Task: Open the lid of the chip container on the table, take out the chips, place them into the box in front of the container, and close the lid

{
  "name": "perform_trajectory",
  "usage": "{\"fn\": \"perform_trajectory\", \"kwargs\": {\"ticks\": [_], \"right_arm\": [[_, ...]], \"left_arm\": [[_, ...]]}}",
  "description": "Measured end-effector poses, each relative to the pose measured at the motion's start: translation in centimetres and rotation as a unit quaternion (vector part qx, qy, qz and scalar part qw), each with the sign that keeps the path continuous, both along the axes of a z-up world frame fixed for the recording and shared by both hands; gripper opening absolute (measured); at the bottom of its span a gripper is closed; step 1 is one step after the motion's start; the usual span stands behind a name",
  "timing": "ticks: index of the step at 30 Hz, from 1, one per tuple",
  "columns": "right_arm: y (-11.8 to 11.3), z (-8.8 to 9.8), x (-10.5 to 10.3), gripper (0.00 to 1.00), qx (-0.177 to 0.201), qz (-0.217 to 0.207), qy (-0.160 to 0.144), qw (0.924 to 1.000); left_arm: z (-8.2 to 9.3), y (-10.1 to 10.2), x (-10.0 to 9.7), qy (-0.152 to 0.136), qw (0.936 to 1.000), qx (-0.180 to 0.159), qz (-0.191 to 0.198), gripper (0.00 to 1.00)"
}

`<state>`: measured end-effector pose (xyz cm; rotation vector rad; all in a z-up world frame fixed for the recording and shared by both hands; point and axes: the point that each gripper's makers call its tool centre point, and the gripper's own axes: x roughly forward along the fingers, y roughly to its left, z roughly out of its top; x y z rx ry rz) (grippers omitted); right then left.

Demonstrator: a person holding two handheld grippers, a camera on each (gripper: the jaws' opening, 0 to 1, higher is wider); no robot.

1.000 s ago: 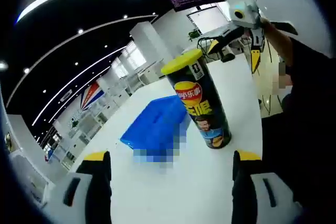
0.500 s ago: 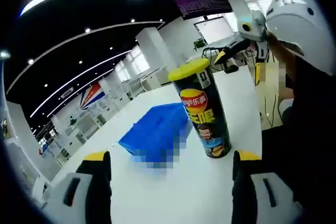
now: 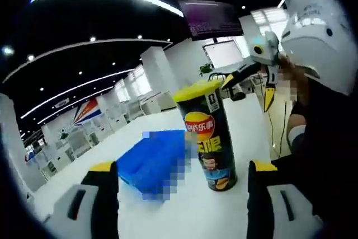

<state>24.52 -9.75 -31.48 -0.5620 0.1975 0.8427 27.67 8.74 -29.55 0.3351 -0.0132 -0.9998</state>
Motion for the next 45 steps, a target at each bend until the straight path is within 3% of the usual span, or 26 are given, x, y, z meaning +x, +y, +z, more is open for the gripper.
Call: {"fn": "perform_trajectory", "kwargs": {"ticks": [5,8,13,17,20,24,27,30,32,35,45], "right_arm": [[-0.2,0.0,-0.1,0.80,-0.001,-0.002,0.000,1.0000],[-0.2,0.1,-0.1,0.80,-0.001,-0.003,-0.001,1.0000],[-0.4,0.1,-0.2,0.80,-0.001,-0.004,-0.002,1.0000],[-0.6,0.1,-0.2,0.80,-0.004,-0.007,-0.004,1.0000],[-0.6,0.2,-0.3,0.80,-0.002,-0.006,-0.005,1.0000],[-0.6,0.1,-0.4,0.79,-0.007,-0.006,-0.008,0.9999],[-0.4,0.2,-0.6,0.79,-0.006,-0.003,-0.010,0.9999],[-0.3,0.3,-0.6,0.79,-0.004,0.000,-0.010,0.9999],[-0.4,0.2,-0.6,0.79,-0.006,0.000,-0.010,0.9999],[-0.4,0.1,-0.5,0.79,-0.010,0.000,-0.012,0.9999],[-0.1,-0.2,-0.5,0.79,-0.013,0.004,-0.010,0.9999]], "left_arm": [[-0.3,-0.7,0.0,-0.007,0.9994,-0.016,-0.029,0.96],[-0.7,-1.5,-0.1,0.016,0.9979,-0.039,-0.049,0.96],[-1.5,-2.8,0.3,0.026,0.9958,-0.054,-0.070,0.96],[-2.0,-4.2,-0.2,0.038,0.9887,-0.088,-0.115,0.96],[-3.0,-4.8,0.1,0.056,0.9848,-0.102,-0.129,0.96],[-3.5,-5.9,0.4,0.059,0.9792,-0.125,-0.148,0.95],[-4.0,-6.7,1.2,0.067,0.9765,-0.142,-0.148,0.95],[-3.9,-7.3,1.2,0.049,0.9735,-0.162,-0.154,0.95],[-4.0,-7.7,1.1,0.054,0.9715,-0.167,-0.159,0.95],[-4.4,-8.2,0.9,0.059,0.9707,-0.166,-0.164,0.89],[-5.3,-8.6,1.1,0.065,0.9682,-0.171,-0.171,0.86]]}}
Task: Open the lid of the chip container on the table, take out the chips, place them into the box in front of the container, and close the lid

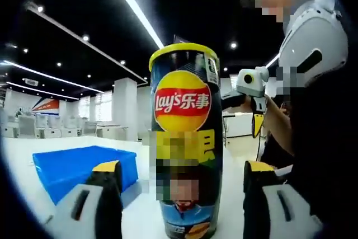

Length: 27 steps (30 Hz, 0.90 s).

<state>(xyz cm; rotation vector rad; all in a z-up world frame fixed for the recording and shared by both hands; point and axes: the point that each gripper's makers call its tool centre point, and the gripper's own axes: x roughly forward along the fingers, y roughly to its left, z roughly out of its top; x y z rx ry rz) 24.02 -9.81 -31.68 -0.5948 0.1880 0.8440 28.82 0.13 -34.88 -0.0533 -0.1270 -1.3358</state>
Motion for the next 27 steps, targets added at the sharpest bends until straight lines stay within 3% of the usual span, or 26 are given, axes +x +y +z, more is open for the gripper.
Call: {"fn": "perform_trajectory", "kwargs": {"ticks": [10,11,13,14,15,16,22,27], "right_arm": [[0.1,-0.3,0.1,0.79,-0.008,0.001,0.001,1.0000],[0.1,-0.3,0.1,0.79,-0.009,0.002,0.001,1.0000],[0.1,-0.4,0.0,0.79,-0.013,0.004,-0.001,0.9999],[0.1,-0.4,0.0,0.79,-0.014,0.005,-0.002,0.9999],[0.1,-0.4,0.1,0.79,-0.014,0.004,-0.003,0.9999],[0.1,-0.4,0.1,0.79,-0.014,0.004,-0.004,0.9999],[0.2,0.0,0.3,0.80,-0.006,0.003,-0.014,0.9999],[1.8,2.6,-0.1,0.86,0.031,0.038,-0.052,0.9975]], "left_arm": [[-1.0,-0.3,0.2,0.006,0.9998,0.019,0.004,0.79],[-1.1,-0.3,0.2,0.008,0.9998,0.020,0.005,0.75],[-2.0,-0.1,0.9,0.009,0.9982,0.050,0.031,0.54],[-2.1,-0.4,-0.6,0.030,0.9985,0.046,0.000,0.48],[-2.2,0.1,0.4,0.014,0.9978,0.058,0.031,0.47],[-1.9,-0.2,-0.3,0.022,0.9987,0.042,0.017,0.47],[-1.8,-0.1,-0.3,0.021,0.9988,0.040,0.019,0.46],[-1.7,-0.2,-0.2,0.022,0.9989,0.037,0.020,0.46]]}}
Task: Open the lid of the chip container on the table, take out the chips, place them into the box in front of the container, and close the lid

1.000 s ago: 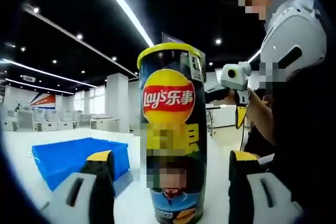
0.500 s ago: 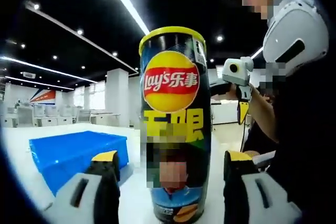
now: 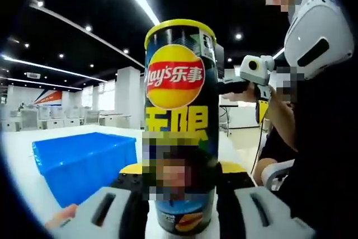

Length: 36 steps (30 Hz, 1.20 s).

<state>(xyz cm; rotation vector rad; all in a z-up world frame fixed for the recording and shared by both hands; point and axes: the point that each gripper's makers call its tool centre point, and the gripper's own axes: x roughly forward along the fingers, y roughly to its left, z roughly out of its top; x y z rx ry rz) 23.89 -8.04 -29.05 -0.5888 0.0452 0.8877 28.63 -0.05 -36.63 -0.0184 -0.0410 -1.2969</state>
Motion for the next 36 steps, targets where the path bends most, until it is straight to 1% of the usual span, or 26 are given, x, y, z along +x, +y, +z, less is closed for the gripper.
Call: {"fn": "perform_trajectory", "kwargs": {"ticks": [2,4,6,8,10,11,13,14,17,18,19,21,24,26,28,31,33,36], "right_arm": [[0.7,0.9,-0.2,0.86,0.012,0.013,-0.006,0.9998],[1.9,2.4,-0.5,0.86,0.033,0.036,-0.016,0.9987],[3.0,3.8,-0.5,0.86,0.050,0.054,-0.032,0.9968],[3.9,4.8,-0.3,0.87,0.059,0.062,-0.044,0.9953],[5.3,5.9,0.0,0.88,0.071,0.072,-0.058,0.9932],[6.2,6.5,0.2,0.89,0.083,0.080,-0.063,0.9913],[7.9,7.0,0.4,0.88,0.103,0.096,-0.061,0.9882],[8.5,7.0,0.5,0.88,0.109,0.100,-0.058,0.9873],[10.6,6.7,1.5,0.89,0.135,0.106,-0.033,0.9847],[10.9,6.6,1.6,0.90,0.139,0.106,-0.030,0.9841],[11.8,6.3,1.7,0.92,0.153,0.114,-0.018,0.9815],[12.5,5.8,1.9,0.91,0.157,0.117,-0.005,0.9806],[13.0,5.2,2.3,0.89,0.158,0.113,-0.002,0.9810],[13.0,4.9,2.7,0.86,0.157,0.104,-0.001,0.9820],[12.9,4.5,3.0,0.82,0.155,0.095,0.009,0.9832],[12.7,4.3,3.4,0.79,0.159,0.087,0.017,0.9833],[12.6,4.1,3.5,0.78,0.164,0.082,0.029,0.9826],[12.7,3.9,3.7,0.77,0.178,0.080,0.049,0.9796]], "left_arm": [[0.0,0.0,0.1,0.000,1.0000,-0.001,0.001,0.46],[0.0,0.0,0.1,0.001,1.0000,-0.002,0.001,0.46],[-0.1,-0.1,0.1,0.001,1.0000,-0.002,-0.003,0.46],[-0.1,-0.2,0.1,0.002,1.0000,-0.003,-0.004,0.46],[-0.1,-0.2,0.1,0.002,1.0000,-0.004,-0.004,0.46],[-0.1,-0.2,0.2,0.001,1.0000,-0.006,-0.003,0.46],[-0.1,-0.3,0.2,0.001,1.0000,-0.007,-0.002,0.46],[-0.1,-0.2,0.2,0.001,1.0000,-0.007,-0.001,0.46],[-0.2,-0.2,0.2,0.000,1.0000,-0.008,0.000,0.46],[-0.2,-0.3,0.3,0.000,1.0000,-0.009,0.000,0.46],[-0.2,-0.2,0.3,-0.001,0.9999,-0.010,0.001,0.46],[-0.2,-0.3,0.3,-0.002,0.9999,-0.011,0.003,0.46],[-0.2,-0.3,0.3,-0.002,0.9999,-0.011,0.005,0.46],[-0.2,-0.3,0.3,-0.003,0.9999,-0.012,0.005,0.46],[-0.2,-0.3,0.3,-0.002,0.9999,-0.012,0.006,0.46],[-0.2,-0.3,0.3,-0.004,0.9999,-0.013,0.007,0.46],[-0.2,-0.3,0.3,-0.004,0.9999,-0.014,0.007,0.46],[-0.2,-0.3,0.3,-0.005,0.9999,-0.015,0.008,0.46]]}}
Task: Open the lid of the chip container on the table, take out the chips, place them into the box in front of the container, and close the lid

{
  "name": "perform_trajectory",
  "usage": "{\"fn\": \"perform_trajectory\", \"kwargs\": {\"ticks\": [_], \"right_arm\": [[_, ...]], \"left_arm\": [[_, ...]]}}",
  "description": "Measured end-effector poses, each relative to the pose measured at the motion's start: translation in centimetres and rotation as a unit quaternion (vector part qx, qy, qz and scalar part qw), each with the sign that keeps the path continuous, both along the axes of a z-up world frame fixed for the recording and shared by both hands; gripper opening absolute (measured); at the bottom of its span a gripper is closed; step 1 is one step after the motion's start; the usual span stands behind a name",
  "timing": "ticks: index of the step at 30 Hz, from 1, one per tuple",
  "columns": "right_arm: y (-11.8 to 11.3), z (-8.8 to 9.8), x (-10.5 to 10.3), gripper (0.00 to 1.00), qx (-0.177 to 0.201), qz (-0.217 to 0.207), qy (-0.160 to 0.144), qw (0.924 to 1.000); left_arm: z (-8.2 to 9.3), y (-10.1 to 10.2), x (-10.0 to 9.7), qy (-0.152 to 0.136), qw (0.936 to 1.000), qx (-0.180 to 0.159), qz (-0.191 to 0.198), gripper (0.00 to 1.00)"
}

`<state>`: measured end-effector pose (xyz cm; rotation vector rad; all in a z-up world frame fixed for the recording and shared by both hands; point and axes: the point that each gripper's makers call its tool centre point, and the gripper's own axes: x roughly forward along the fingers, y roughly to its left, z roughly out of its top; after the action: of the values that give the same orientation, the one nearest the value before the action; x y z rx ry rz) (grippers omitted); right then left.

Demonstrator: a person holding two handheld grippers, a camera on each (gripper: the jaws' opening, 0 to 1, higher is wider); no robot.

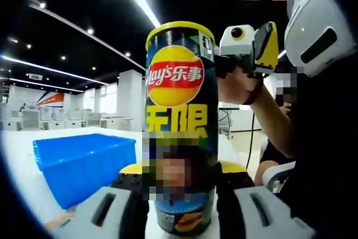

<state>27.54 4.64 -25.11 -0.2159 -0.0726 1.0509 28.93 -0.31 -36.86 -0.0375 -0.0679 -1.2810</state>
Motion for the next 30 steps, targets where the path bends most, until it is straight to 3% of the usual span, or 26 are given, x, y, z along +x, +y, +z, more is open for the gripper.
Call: {"fn": "perform_trajectory", "kwargs": {"ticks": [5,10,16,23,30], "right_arm": [[-0.2,0.0,0.6,0.68,0.008,-0.017,0.011,0.9998],[-0.2,0.4,0.8,0.65,0.028,-0.021,0.016,0.9993],[-1.1,0.7,2.0,0.48,0.041,-0.061,0.012,0.9972],[-1.1,0.8,2.0,0.47,0.057,-0.060,0.018,0.9964],[-1.2,1.0,2.1,0.46,0.095,-0.064,0.045,0.9923]], "left_arm": [[0.0,0.0,0.0,-0.001,1.0000,-0.001,0.000,0.46],[-0.1,0.0,-0.1,-0.002,1.0000,-0.003,0.000,0.46],[-0.1,0.0,-0.1,-0.001,1.0000,-0.004,-0.001,0.46],[-0.2,0.1,-0.2,-0.001,1.0000,-0.003,0.000,0.46],[-0.2,0.1,-0.2,-0.002,1.0000,-0.001,0.001,0.46]]}}
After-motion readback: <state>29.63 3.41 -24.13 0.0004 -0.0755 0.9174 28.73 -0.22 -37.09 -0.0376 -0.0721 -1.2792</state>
